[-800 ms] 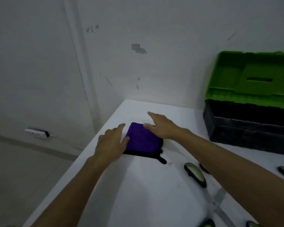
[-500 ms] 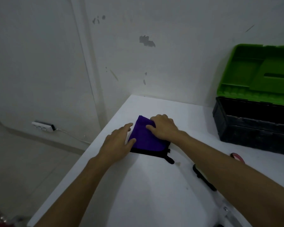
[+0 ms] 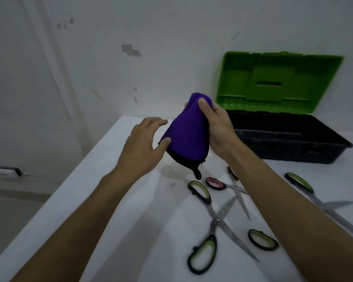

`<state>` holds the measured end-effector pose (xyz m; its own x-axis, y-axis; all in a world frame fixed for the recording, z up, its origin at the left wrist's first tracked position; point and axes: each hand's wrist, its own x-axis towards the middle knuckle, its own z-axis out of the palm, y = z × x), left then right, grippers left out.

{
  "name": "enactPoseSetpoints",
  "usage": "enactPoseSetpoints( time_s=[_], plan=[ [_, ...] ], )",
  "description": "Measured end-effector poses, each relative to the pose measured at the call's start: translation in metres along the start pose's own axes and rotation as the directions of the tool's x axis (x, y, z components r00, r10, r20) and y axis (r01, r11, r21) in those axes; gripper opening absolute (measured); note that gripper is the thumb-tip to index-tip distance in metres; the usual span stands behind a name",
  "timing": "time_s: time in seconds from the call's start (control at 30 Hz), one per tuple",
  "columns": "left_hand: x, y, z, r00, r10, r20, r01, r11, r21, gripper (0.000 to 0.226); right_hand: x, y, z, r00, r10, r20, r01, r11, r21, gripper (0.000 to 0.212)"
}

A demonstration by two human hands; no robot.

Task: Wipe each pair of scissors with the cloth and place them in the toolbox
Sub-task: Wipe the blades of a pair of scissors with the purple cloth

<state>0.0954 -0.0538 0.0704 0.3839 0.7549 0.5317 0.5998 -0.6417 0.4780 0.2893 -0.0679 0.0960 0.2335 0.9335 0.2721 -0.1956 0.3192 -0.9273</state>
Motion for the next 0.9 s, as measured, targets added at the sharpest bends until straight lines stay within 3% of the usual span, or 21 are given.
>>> enactPoseSetpoints(
  time_s=[0.07, 0.17, 0.27, 0.33, 0.4, 0.47, 0.63, 0.77, 0.9],
  plan=[
    [-0.006, 0.015, 0.007, 0.999, -0.009, 0.041, 0.010, 1.000, -0.004, 0.043, -0.009, -0.015, -0.018, 0.998, -0.007, -0.058, 0.007, 1.000, 0.002, 0.022],
    [-0.020, 0.027, 0.021, 0.961, 0.068, 0.269, -0.070, 0.998, 0.000, 0.037, -0.027, -0.030, -0.046, 0.991, 0.039, -0.129, -0.047, 0.997, -0.054, 0.024],
    [-0.033, 0.038, 0.037, 0.837, 0.170, 0.520, -0.204, 0.979, 0.008, 0.036, -0.052, -0.041, -0.077, 0.983, 0.142, -0.113, -0.154, 0.983, -0.103, 0.021],
    [-0.040, 0.045, 0.050, 0.764, 0.191, 0.616, -0.282, 0.958, 0.052, 0.039, -0.068, -0.046, -0.096, 0.976, 0.198, -0.090, -0.210, 0.966, -0.151, 0.031],
    [-0.048, 0.046, 0.061, 0.714, 0.223, 0.664, -0.399, 0.909, 0.123, 0.046, -0.081, -0.048, -0.110, 0.964, 0.255, -0.074, -0.266, 0.923, -0.278, 0.040],
    [-0.054, 0.043, 0.066, 0.678, 0.244, 0.693, -0.485, 0.857, 0.173, 0.047, -0.093, -0.051, -0.118, 0.956, 0.287, -0.054, -0.286, 0.883, -0.371, 0.035],
    [-0.058, 0.036, 0.060, 0.656, 0.374, 0.656, -0.601, 0.784, 0.154, 0.033, -0.108, -0.048, -0.129, 0.977, 0.212, 0.021, -0.185, 0.895, -0.405, 0.034],
    [-0.060, 0.034, 0.046, 0.637, 0.323, 0.700, -0.584, 0.795, 0.165, 0.024, -0.110, -0.046, -0.126, 0.982, 0.184, 0.046, -0.141, 0.869, -0.475, 0.034],
    [-0.062, 0.038, 0.024, 0.587, 0.077, 0.806, -0.385, 0.902, 0.194, 0.017, -0.113, -0.048, -0.120, 0.981, 0.182, 0.060, -0.125, 0.845, -0.520, 0.027]
  ],
)
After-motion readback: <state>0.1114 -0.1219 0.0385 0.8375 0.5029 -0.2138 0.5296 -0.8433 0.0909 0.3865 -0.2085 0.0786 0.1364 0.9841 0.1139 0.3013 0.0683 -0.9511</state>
